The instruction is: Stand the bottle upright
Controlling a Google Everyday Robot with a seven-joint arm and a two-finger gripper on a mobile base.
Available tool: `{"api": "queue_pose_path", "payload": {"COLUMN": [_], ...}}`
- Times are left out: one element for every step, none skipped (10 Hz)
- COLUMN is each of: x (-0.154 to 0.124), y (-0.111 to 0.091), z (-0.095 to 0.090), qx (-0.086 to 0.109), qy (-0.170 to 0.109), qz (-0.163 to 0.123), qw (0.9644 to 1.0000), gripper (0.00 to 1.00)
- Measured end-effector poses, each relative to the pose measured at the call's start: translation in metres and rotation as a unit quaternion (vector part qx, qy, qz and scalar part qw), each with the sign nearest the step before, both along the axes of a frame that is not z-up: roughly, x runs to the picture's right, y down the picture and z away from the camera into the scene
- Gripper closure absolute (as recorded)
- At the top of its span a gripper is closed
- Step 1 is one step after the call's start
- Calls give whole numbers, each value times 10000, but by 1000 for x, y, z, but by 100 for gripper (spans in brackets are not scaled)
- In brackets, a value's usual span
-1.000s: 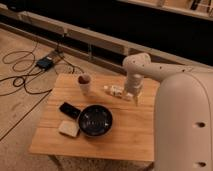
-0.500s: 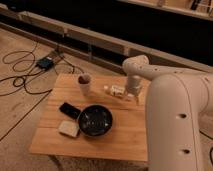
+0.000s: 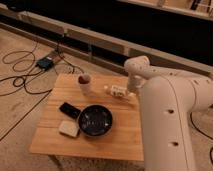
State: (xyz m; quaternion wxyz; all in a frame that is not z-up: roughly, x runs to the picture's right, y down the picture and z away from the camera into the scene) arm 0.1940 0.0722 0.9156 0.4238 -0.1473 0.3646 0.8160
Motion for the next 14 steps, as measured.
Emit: {"api": "queue_pose_path", "payload": {"x": [3,6,8,9,9,9,9,9,9,10,9,8,3,-7], "y": [-4,-9,-16,-23,-28,-33,-38,-43,-46,-54,-58,-64,-73,-84], "z": [5,9,15,22,27,32,36,40,43,46,46,45,41,36], "qx": [46,96,174,251,297,356,409,457,490,555,594,643,731,845], "qy": [31,51,65,65,61,50,41,29,19,8,-4,-23,-84,-196], "qz": [4,4,-1,-16,-26,-30,-32,-37,-48,-65,-70,-85,-113,-152], "qw": [10000,9999,9998,9997,9995,9993,9991,9989,9988,9984,9982,9979,9972,9961], "gripper": [35,35,35,35,35,35,35,35,35,35,35,35,35,35]}}
